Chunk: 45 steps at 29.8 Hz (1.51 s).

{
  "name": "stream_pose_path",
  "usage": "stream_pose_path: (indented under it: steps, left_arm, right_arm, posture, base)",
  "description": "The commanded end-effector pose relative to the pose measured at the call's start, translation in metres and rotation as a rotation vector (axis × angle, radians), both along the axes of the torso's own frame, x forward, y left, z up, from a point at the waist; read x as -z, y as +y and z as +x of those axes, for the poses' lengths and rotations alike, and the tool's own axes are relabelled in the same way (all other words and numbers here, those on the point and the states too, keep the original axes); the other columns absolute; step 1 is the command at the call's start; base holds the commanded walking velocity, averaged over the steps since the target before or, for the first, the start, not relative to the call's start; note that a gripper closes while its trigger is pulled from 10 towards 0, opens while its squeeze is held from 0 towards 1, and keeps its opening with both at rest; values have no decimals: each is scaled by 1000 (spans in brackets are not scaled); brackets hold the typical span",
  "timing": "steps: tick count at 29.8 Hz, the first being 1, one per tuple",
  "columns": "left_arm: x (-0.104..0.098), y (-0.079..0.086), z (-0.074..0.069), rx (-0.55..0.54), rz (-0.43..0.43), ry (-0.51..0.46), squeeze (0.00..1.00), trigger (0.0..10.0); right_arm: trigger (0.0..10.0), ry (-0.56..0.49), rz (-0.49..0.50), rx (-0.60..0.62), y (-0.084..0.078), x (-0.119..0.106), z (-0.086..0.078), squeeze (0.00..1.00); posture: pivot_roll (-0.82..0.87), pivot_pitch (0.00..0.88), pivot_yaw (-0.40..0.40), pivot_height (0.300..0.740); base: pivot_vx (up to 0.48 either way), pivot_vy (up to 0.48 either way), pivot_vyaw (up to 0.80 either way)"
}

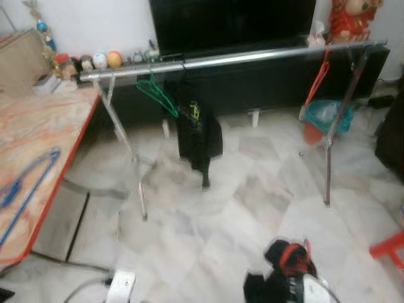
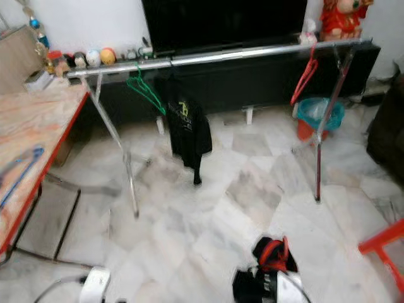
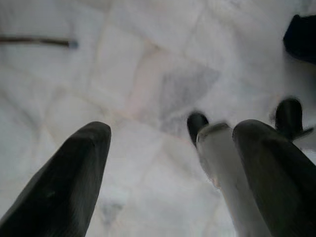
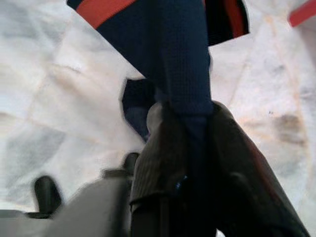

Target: Hang hanger

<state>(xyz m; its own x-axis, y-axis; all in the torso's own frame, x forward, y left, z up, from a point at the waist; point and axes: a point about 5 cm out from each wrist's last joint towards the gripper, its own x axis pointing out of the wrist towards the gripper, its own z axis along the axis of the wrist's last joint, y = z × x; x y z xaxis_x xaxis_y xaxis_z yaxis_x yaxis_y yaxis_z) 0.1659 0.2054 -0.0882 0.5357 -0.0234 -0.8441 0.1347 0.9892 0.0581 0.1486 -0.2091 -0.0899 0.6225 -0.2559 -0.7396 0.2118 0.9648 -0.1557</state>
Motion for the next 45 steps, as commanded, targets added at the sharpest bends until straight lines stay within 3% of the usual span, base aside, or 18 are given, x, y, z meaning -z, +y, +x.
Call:
stream_pose_path:
  steps: [1, 16, 17, 31, 34, 35, 38, 45]
  left_arm:
    - [-3, 3, 5, 3, 13, -14, 0, 10000]
    - [-3, 1, 6, 4, 9, -27, 0, 10000]
    - [-4, 2, 9, 6, 8, -34, 0, 10000]
    - [-16, 0, 31, 44, -4, -122, 0, 10000]
    - [-35, -5, 61, 126, -26, -238, 0, 10000]
    - [-35, -5, 61, 126, -26, -238, 0, 10000]
    - [-63, -17, 96, 262, -62, -373, 0, 10000]
    - [-93, -32, 127, 358, -78, -510, 0, 10000]
  right_arm:
    - [10000, -37, 1, -21, 3, -4, 9, 0]
    - [10000, -208, -26, -89, 4, -26, 47, 0]
    - [10000, -242, -38, -99, 3, -31, 54, 0]
    - [10000, -332, -39, -119, -15, -47, 71, 0]
    - [10000, -380, -35, -244, -22, -60, 83, 0]
    - [10000, -380, -35, -244, -22, -60, 83, 0]
    - [10000, -434, -58, -379, -32, -77, 95, 0]
    - [10000, -532, -86, -461, -44, -102, 111, 0]
  posture:
    - [-91, 0, 82, 740]
    - [-89, 0, 76, 740]
    - [-89, 0, 75, 740]
    - [-91, 0, 76, 740]
    - [-92, 0, 77, 740]
    - [-92, 0, 77, 740]
    - [-95, 0, 77, 740]
    - [-95, 0, 78, 740]
  base:
    - [0, 0, 0]
    - [0, 0, 38]
    - [0, 0, 544]
    - [0, 0, 184]
    - [0, 0, 0]
    - [0, 0, 0]
    - [0, 0, 0]
    - [0, 0, 0]
